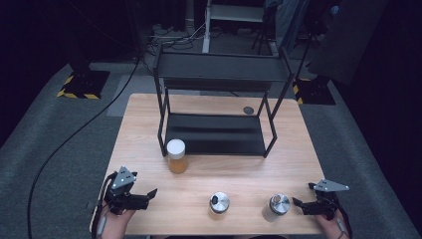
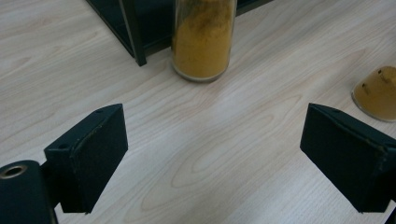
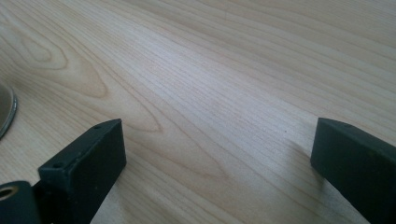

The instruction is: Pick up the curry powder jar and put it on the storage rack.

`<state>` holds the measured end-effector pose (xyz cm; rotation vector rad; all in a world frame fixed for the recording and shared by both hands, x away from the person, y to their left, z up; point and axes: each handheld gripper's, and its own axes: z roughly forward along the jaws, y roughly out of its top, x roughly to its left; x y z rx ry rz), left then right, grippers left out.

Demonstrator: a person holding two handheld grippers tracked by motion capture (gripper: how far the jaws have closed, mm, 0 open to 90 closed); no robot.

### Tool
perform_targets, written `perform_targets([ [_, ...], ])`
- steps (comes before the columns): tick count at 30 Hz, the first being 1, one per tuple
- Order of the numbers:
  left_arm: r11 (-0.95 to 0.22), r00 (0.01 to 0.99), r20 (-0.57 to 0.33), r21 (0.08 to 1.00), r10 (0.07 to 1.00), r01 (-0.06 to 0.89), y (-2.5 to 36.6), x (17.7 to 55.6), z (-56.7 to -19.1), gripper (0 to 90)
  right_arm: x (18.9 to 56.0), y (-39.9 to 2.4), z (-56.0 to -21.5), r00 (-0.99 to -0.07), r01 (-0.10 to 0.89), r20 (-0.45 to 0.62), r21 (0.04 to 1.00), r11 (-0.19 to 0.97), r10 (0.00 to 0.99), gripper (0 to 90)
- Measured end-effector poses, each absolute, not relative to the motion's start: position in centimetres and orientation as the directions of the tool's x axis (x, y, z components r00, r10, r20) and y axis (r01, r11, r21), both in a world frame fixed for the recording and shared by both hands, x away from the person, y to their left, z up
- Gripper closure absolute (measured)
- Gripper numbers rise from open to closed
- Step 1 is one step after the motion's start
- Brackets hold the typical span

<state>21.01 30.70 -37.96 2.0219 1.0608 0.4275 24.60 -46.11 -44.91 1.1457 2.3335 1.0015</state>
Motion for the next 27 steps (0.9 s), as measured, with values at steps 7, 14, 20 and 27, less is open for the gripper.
perform_targets([
  [7, -0.354, 0.611, -0.053, 0.774, 0.790, 0.525, 30.2, 22.7, -37.1, 7.7, 24.6, -46.0, -44.9, -0.607, 0.544, -0.005, 0.726, 0.420, 0.795, 3.3],
  [14, -0.372, 0.636, -0.041, 0.782, 0.770, 0.501, 29.5, 24.0, -36.2, 7.9, 24.5, -45.9, -44.9, -0.601, 0.547, -0.005, 0.726, 0.416, 0.799, 3.3],
  [20, -0.395, 0.657, -0.031, 0.778, 0.753, 0.489, 28.7, 25.2, -35.5, 8.4, 24.5, -45.8, -44.9, -0.596, 0.550, -0.006, 0.726, 0.413, 0.803, 3.3],
  [27, -0.406, 0.668, -0.025, 0.776, 0.744, 0.482, 28.0, 26.5, -34.6, 8.6, 24.5, -45.8, -44.9, -0.596, 0.550, -0.006, 0.726, 0.413, 0.803, 3.3],
])
